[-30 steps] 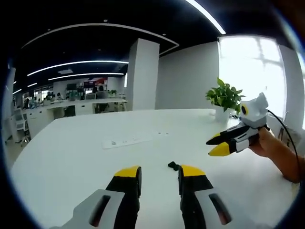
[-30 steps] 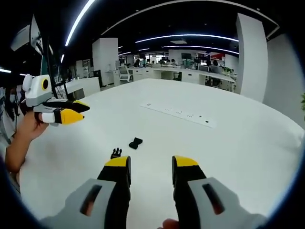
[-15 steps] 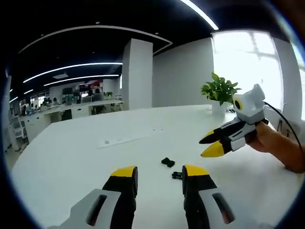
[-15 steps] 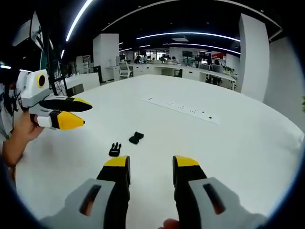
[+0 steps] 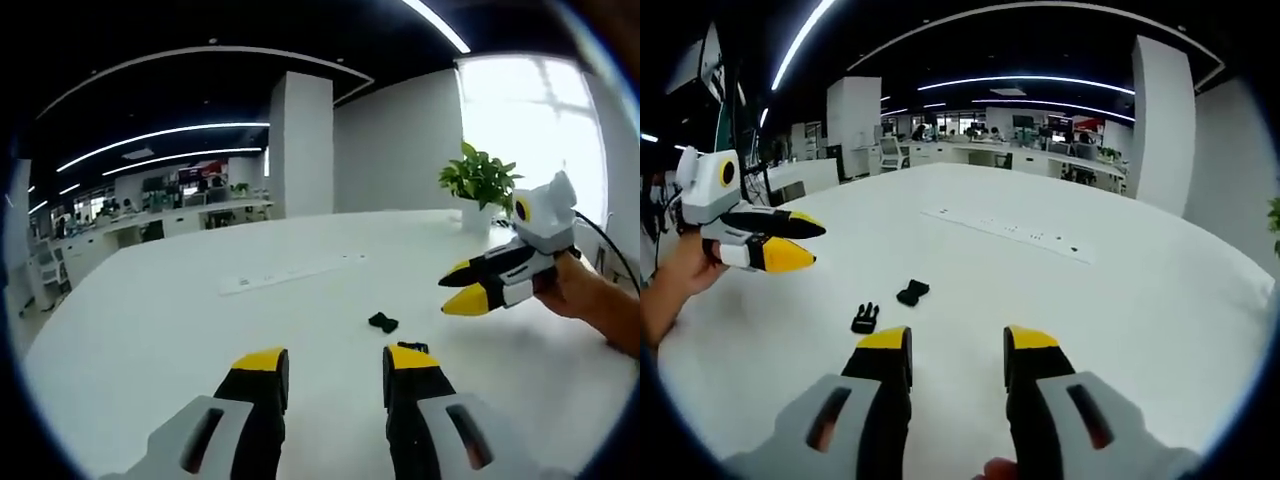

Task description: Snap the two parts of the plastic buckle together until the buckle closes and remains connected.

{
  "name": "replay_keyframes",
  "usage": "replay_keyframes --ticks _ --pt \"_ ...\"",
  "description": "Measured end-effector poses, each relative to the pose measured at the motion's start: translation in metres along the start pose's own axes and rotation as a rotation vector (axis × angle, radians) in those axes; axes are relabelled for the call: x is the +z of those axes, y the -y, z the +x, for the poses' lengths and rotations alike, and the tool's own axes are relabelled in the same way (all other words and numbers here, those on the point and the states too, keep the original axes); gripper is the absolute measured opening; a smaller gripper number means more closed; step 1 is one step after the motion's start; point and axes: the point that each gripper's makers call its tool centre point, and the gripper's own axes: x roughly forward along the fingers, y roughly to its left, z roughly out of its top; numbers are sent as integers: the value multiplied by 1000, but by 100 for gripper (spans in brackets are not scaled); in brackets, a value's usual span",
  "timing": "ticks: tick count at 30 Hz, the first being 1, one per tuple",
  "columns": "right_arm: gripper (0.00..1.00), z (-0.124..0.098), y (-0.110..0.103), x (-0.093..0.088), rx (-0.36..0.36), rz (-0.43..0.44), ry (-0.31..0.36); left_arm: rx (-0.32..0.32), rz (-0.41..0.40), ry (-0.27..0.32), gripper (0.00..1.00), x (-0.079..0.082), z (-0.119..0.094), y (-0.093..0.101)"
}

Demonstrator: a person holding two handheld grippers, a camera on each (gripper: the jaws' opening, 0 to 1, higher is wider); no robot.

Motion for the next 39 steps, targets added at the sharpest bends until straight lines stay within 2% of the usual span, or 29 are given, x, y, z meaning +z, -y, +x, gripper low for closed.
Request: replay_keyframes --ticks 11,26,32,39 --pt "39 15 -13 -12 12 -27 -27 18 -13 -10 38 -2 0 -9" --pt "38 23 -32 -6 48 -49 3 31 -3 -34 38 -8 1 -14" --pt "39 25 -42 -3 77 -56 19 58 31 -48 38 -10 1 -16" --pt "38 27 -58 0 95 -73 31 41 29 -60 38 -13 3 -11"
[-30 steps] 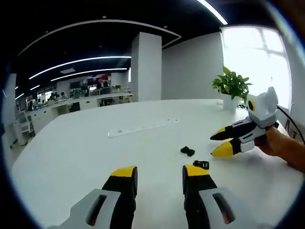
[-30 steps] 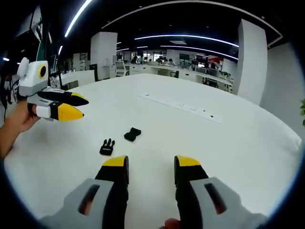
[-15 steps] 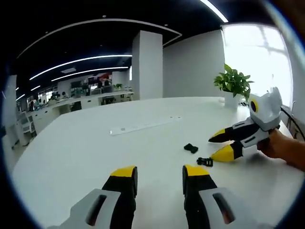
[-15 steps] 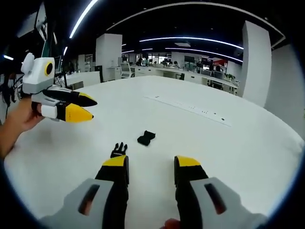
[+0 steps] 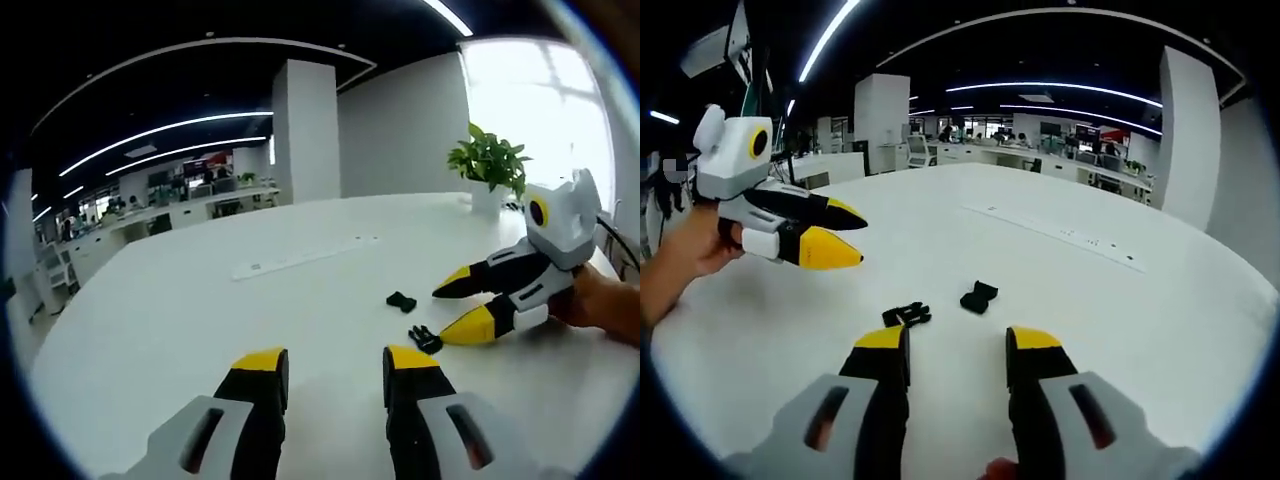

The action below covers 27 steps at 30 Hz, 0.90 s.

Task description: Snap the two parts of the plastic buckle together until the buckle closes and remains connected.

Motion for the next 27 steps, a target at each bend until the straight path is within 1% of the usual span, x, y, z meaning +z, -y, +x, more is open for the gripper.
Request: replay_keyframes --ticks 4,8,11,13,17,19,20,21,23,25,27 --pt "38 2 -9 3 11 -27 16 -19 -12 -4 37 -1 0 5" --pt "39 0 -10 2 13 -26 15 -37 -23 -3 34 -3 2 9" --pt "39 -5 -13 0 17 -25 8 -44 -8 -7 34 -5 4 14" --pt "40 -5 -11 -1 17 -21 3 -54 14 -4 32 -4 5 21" --pt "40 -7 -9 -3 16 -4 -9 -72 23 1 30 -3 6 30" --pt "40 -9 -8 -4 21 12 -16 -89 1 -5 27 -5 6 34" --pt "40 -11 -8 -2 27 30 -9 -96 -52 -11 26 -7 7 36" --pt "39 -13 -7 -1 22 39 -6 -108 -58 -17 25 -8 7 38" --pt "39 -15 -2 0 13 46 -2 -108 -65 -16 25 -8 8 37" --pt "38 -15 2 1 6 52 1 -109 -33 -11 24 -7 8 39" --pt "37 -15 7 -1 0 57 -7 -109 -23 -6 26 -5 8 41"
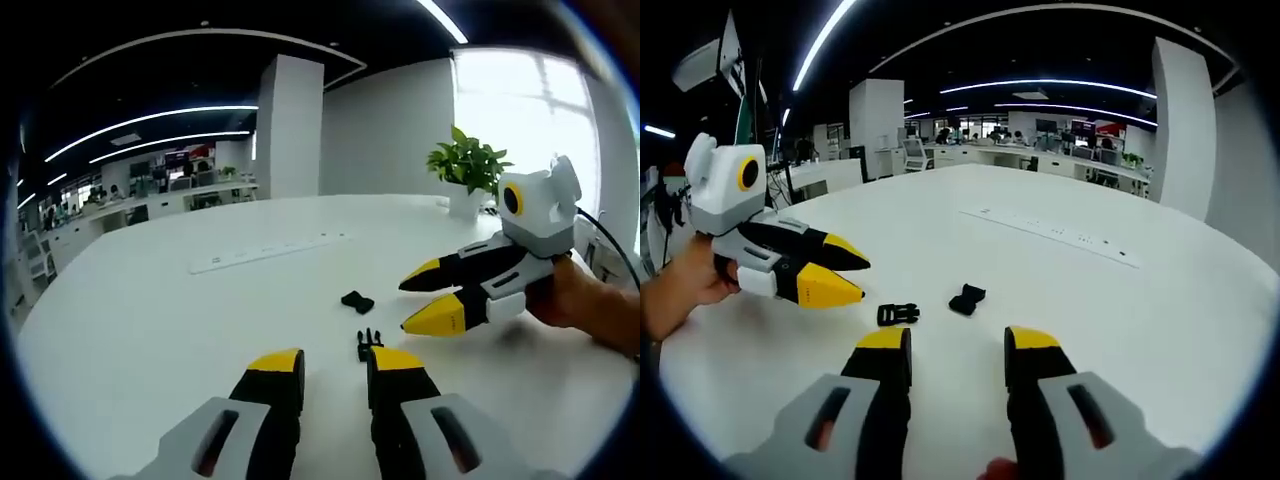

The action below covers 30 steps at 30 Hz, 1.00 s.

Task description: Snap the two parts of the plastic buckle together until the buckle closes and remains connected.

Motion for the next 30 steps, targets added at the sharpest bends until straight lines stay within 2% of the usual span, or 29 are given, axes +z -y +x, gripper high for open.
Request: replay_keyframes --ticks 10,16,22,26,30 --pt "36 2 11 -6 -14 12 -23 -19 31 -13 29 -5 11 15" --pt "36 2 14 -7 -21 10 -28 -37 7 -26 28 -9 15 25" --pt "35 3 19 -8 -26 21 -34 -7 10 -35 26 -12 20 22" --pt "35 4 20 -9 -28 21 -39 3 46 -28 24 -12 22 23" --pt "33 4 21 -10 -31 22 -39 0 42 -10 22 -11 24 24"
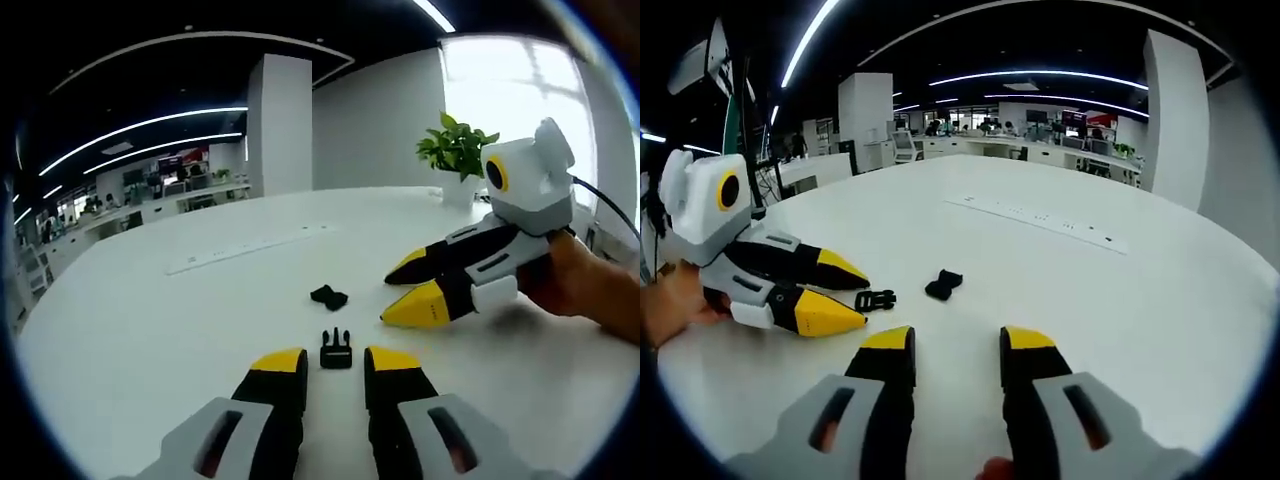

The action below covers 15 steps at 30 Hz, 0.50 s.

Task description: Snap the two parts of the plastic buckle together until the buckle closes and remains connected.

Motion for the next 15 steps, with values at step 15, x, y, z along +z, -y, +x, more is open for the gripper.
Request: replay_keyframes --ticks 15 --pt "32 2 2 1 -9 -2 7 4 -16 8 13 -1 -1 2"
